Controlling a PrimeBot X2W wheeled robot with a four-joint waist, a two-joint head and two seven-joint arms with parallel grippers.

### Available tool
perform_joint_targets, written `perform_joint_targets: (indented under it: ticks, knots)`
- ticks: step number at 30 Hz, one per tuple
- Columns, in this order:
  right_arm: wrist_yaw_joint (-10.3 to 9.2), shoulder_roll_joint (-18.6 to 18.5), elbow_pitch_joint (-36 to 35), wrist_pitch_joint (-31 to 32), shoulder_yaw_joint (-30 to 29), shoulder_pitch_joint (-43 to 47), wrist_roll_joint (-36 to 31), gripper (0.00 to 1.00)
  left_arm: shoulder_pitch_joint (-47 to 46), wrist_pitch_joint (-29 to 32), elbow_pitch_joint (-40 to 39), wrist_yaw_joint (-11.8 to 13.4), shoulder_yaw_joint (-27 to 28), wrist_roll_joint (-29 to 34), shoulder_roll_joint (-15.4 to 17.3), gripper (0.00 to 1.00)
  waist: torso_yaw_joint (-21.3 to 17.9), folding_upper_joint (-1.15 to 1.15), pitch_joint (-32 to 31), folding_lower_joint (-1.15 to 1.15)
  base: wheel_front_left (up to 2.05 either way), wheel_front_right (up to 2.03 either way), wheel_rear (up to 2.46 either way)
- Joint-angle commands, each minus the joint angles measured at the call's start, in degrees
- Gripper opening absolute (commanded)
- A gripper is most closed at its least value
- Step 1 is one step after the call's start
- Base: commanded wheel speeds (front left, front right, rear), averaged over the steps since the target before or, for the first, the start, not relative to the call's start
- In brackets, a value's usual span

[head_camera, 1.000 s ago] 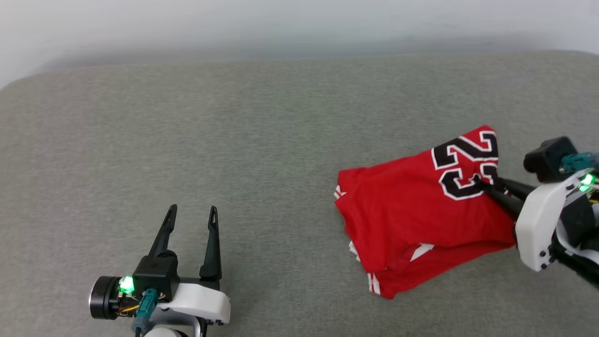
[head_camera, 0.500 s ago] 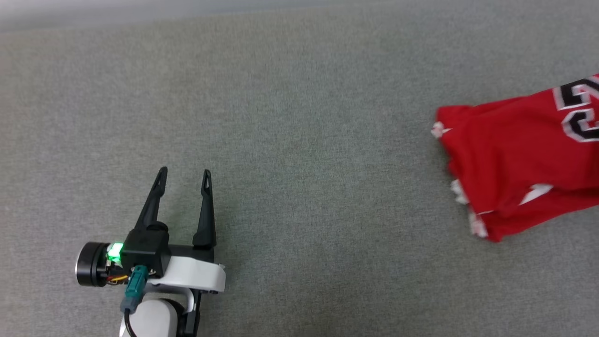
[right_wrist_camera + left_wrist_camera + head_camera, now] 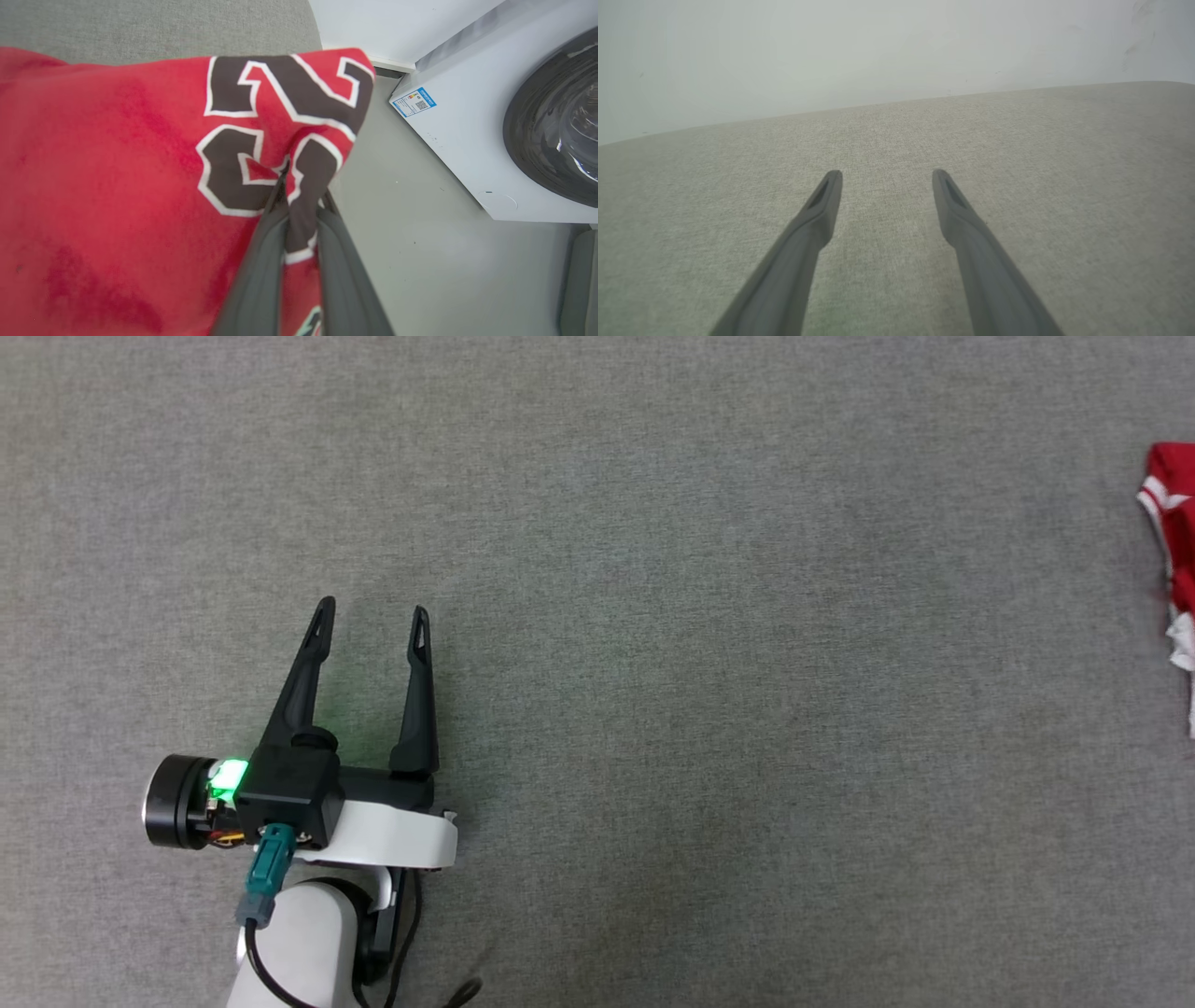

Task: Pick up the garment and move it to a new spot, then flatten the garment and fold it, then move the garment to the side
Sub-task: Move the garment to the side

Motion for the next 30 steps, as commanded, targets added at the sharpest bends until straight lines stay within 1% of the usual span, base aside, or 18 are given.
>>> perform_joint_targets:
  ticks: [1,6,7,8,9,12,15,22,26,30]
  knots:
    - [-0.11,0.36,1.33,-0.24,-0.72,-1.14,-0.87,0.0,-0.85,-0.12,-0.03,-0.03,-0.12,0.12,0.09,1.0,0.35,0.0,0.22,-0.01,0.0,0.0,0.0]
    - [-0.11,2.37,5.32,-1.61,-2.5,-2.41,-3.11,0.0,-0.29,-0.12,-0.05,0.43,0.06,-0.02,0.35,1.0,0.46,0.0,-0.21,-0.01,0.0,0.0,0.0]
    - [-0.11,2.98,6.1,-2.1,-3.06,-2.79,-3.65,0.29,0.0,-0.12,0.04,0.55,0.15,-0.12,0.41,1.0,0.4,0.0,-0.48,-0.01,0.0,0.0,0.0]
    - [-0.11,3.42,6.9,-2.88,-3.57,-3.16,-4.58,0.91,0.3,-0.12,0.19,0.54,0.19,-0.2,0.48,1.0,0.35,0.0,-0.83,-0.01,0.0,0.0,0.0]
    - [-0.11,3.82,7.61,-3.56,-3.78,-3.52,-5.7,1.0,0.5,-0.12,0.36,0.58,0.2,-0.26,0.52,1.0,0.33,0.0,-1.25,-0.01,0.0,0.0,0.0]
    - [-0.1,5.53,8.64,-5.26,-4.01,-3.95,-8.76,1.0,1.23,-0.12,0.66,1.0,0.26,-0.4,0.47,1.0,0.21,0.0,-3.21,-0.01,0.0,0.0,0.0]
    - [-0.1,6.38,8.46,-8.27,-4.66,-4.66,-12.11,1.0,2.53,-0.12,1.09,1.18,0.26,-0.51,0.39,1.0,0.16,0.0,-5.77,-0.01,0.0,0.0,0.0]
    - [-0.1,11.04,5.08,-19.2,-8.47,-4.28,-18.62,1.0,6.33,-0.12,2.41,1.53,0.3,-1.32,0.0,1.0,0.73,0.0,-12.6,-0.01,0.0,0.0,0.0]
    - [-0.1,15.32,0.85,-25.2,-10.73,-1.82,-22.72,1.0,8.84,-0.12,2.76,1.93,0.8,-2.01,-0.2,1.0,1.33,0.0,-16.07,-0.01,0.0,0.0,0.0]
    - [-0.1,21.13,-5.71,-28.38,-13.48,1.8,-25.9,1.0,10.88,-0.12,2.88,2.09,1.06,-2.29,-0.4,1.0,2.42,0.0,-19.19,-0.01,0.0,0.0,0.0]
